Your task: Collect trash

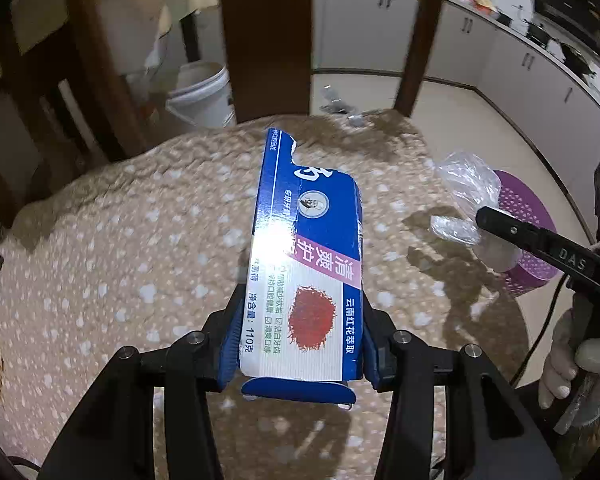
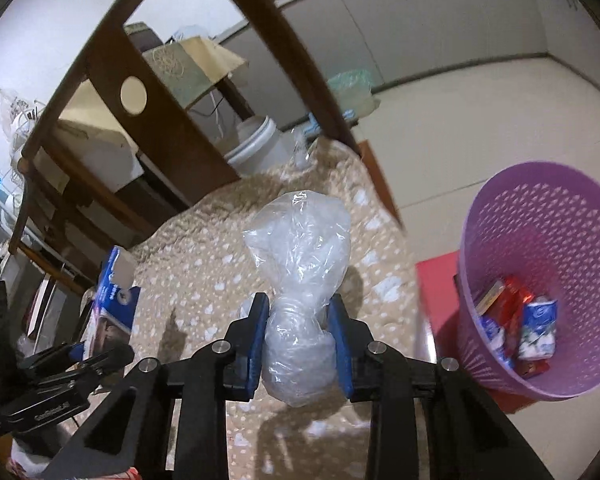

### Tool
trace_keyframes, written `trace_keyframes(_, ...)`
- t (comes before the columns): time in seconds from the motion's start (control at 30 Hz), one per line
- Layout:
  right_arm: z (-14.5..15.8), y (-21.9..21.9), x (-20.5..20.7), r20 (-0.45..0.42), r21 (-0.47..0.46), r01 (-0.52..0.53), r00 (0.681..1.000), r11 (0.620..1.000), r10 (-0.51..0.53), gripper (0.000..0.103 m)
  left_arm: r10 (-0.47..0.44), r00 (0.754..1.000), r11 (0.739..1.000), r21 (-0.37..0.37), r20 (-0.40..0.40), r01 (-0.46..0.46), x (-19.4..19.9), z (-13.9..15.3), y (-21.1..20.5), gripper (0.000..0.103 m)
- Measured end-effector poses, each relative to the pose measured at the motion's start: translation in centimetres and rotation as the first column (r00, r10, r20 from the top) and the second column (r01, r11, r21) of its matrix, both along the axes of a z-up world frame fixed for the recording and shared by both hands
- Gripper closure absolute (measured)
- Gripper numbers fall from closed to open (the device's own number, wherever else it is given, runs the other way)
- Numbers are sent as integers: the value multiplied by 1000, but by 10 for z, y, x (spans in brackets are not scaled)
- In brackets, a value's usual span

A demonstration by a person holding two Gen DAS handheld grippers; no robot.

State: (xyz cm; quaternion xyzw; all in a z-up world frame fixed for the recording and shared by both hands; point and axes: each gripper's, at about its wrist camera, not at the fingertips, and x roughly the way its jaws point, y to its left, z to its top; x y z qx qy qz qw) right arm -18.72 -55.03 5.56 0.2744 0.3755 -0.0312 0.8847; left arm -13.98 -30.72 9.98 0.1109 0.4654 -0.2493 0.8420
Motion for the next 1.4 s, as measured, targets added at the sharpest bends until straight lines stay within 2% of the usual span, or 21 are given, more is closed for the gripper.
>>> trace_keyframes(0.1,5,-9,-7,11,-21,44,999,999,-44,71,-34,999,999,8,13,34,-1,3,-15,56)
trace_keyframes(0.53,17,-60,-42,47,-5,217,975,976,-216,71,-156,984,983,110,81,147,-18,12,-82,55)
trace_keyframes(0.9,21,-102,-69,65,17,328,942,944,-329,71,-285,950,952,158,131,263,-39,18,-143,55)
trace_keyframes(1.4,11,-135,-88,48,68,416,906,907,-420,71,-381,917,917,176,117,358,-48,8,-202,55)
